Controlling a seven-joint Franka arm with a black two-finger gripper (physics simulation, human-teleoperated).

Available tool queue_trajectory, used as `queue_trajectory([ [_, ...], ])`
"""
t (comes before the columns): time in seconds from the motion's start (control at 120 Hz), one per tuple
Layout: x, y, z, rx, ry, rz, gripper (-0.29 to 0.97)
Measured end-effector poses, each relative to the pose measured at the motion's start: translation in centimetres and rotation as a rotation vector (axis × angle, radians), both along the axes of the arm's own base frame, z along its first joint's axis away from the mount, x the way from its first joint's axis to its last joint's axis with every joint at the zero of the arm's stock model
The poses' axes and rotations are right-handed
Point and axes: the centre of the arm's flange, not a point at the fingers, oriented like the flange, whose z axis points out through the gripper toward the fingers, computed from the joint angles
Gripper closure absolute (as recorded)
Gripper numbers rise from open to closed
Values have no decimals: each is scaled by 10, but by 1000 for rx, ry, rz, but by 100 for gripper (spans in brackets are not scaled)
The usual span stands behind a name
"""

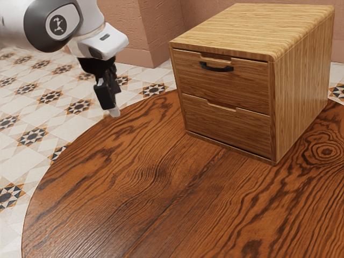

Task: Pull the drawer handle with one arm to open the drawer

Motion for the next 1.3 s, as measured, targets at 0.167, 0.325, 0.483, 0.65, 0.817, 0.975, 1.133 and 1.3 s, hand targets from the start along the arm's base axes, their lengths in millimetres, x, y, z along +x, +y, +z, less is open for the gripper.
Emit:
queue_trajectory([
  [0.167,55,-8,-11,41,-58,-181,0],
  [0.325,79,-14,-7,81,-126,-313,0],
  [0.483,84,-43,-3,68,-160,-449,0],
  [0.65,91,-59,-6,65,-188,-548,0],
  [0.817,103,-77,-15,67,-220,-632,8],
  [0.975,109,-77,-14,87,-256,-669,28],
  [1.133,111,-74,-7,116,-295,-699,37],
  [1.3,123,-77,-8,130,-340,-738,40],
])
